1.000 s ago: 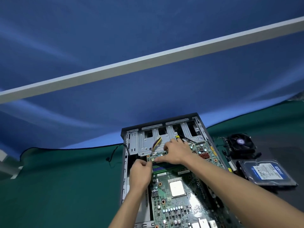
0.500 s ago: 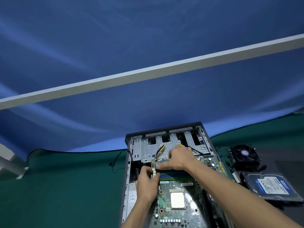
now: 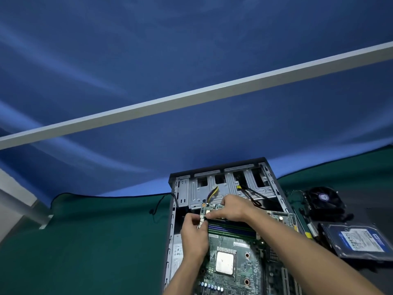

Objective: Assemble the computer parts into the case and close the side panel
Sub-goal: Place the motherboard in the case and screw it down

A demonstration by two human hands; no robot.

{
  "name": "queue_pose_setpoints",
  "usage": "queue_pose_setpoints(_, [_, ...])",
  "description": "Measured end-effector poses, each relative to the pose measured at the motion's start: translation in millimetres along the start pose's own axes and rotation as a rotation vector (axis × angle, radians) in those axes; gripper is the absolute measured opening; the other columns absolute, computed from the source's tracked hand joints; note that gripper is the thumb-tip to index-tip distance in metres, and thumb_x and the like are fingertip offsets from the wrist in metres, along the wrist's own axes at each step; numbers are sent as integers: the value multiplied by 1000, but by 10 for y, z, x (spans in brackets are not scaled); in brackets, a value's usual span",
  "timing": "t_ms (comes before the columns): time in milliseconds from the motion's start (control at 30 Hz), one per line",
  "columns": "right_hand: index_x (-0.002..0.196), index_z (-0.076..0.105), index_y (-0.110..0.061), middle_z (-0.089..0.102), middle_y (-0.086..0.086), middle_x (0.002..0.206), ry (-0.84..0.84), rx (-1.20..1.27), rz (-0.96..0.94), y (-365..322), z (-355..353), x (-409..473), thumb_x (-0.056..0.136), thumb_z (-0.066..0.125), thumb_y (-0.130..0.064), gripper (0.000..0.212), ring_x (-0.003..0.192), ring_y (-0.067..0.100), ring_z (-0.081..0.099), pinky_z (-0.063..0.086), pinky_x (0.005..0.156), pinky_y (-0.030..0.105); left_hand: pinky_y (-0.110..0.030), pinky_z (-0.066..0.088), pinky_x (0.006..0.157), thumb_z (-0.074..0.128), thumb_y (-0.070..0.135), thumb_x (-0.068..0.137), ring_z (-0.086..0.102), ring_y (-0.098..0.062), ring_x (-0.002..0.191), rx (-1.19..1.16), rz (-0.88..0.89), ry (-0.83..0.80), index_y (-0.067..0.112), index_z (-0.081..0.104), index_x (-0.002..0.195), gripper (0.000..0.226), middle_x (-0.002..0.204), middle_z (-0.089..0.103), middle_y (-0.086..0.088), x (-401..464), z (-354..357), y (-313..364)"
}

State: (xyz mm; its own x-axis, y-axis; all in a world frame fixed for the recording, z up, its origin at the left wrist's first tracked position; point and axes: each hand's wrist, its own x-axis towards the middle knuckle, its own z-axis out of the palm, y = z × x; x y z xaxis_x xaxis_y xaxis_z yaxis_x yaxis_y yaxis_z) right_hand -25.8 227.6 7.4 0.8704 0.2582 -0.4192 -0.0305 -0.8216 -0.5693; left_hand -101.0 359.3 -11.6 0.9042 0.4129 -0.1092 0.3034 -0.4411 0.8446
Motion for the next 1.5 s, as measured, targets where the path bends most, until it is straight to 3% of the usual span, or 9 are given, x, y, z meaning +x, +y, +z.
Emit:
queue_pose_setpoints(333, [62, 45, -21, 53, -8, 60, 134, -74, 86, 158, 67, -118, 58, 57, -85, 66, 54, 11, 47, 28, 50, 28, -32, 49, 76, 64, 3, 86, 58, -22, 85, -99, -57, -69, 15, 53, 87, 17, 91, 60, -7, -25, 135, 35])
queue_pose_setpoints(533, [55, 39, -25, 49, -11, 56, 131, 2, 105, 267, 107, -182, 62, 59, -82, 62, 53, 9, 46, 27, 49, 27, -21, 44, 58, 65, 4, 85, 54, -12, 68, -58, -24, -58, 13, 55, 84, 14, 80, 59, -4, -62, 211, 7])
queue_pose_setpoints(633, [59, 44, -23, 49, -9, 61, 121, -23, 120, 301, 140, -212, 62, 57, -84, 62, 67, 17, 53, 28, 50, 27, -15, 37, 49, 64, 3, 85, 48, -9, 58, -19, 0, -70, 13, 55, 82, 14, 71, 58, -1, -69, 221, -41])
queue_pose_setpoints(733, [83, 56, -20, 64, -2, 91, 179, -121, 64, 330, 195, -219, 69, 47, -85, 66, 91, 22, 60, 41, 65, 30, -23, 42, 64, 59, 9, 90, 53, -12, 74, 92, 24, -153, 14, 53, 92, 8, 87, 60, 1, -41, 209, -49])
queue_pose_setpoints(867, [126, 47, -16, 53, 6, 128, 269, -362, -54, 429, 258, -329, 78, 32, -83, 84, 118, 24, 47, 40, 95, 39, -26, 41, 79, 45, 21, 99, 56, -20, 100, 354, 51, -273, 10, 50, 123, 28, 118, 60, -6, 22, 209, -44])
queue_pose_setpoints(1000, [142, 35, -16, 52, 7, 133, 239, -501, 24, 518, 184, -388, 79, 34, -81, 90, 122, 25, 49, 42, 95, 38, -35, 50, 82, 41, 21, 100, 62, -26, 95, 459, 35, -291, 6, 61, 111, 27, 105, 67, -10, 61, 263, 6])
queue_pose_setpoints(1233, [136, 44, -20, 62, 5, 112, 279, -538, 49, 539, 205, -410, 74, 18, -88, 96, 94, 20, 62, 44, 67, 32, -40, 46, 93, 44, 23, 100, 59, -29, 108, 429, 4, -316, 3, 56, 125, 35, 118, 64, -13, 195, 203, 39])
queue_pose_setpoints(1400, [103, 58, -17, 64, 2, 96, 260, -493, 6, 360, 187, -230, 73, 22, -88, 85, 84, 19, 59, 40, 69, 32, -38, 47, 86, 43, 21, 100, 60, -32, 102, 443, 33, -242, 3, 60, 118, 31, 108, 67, -13, 289, -1, 71])
queue_pose_setpoints(1500, [106, 58, -18, 65, 3, 103, 263, -480, 6, 292, 223, -174, 74, 23, -88, 85, 95, 22, 60, 42, 77, 35, -33, 45, 74, 44, 19, 99, 61, -32, 94, 423, 29, -260, 2, 63, 110, 27, 99, 68, -14, 356, -77, 59])
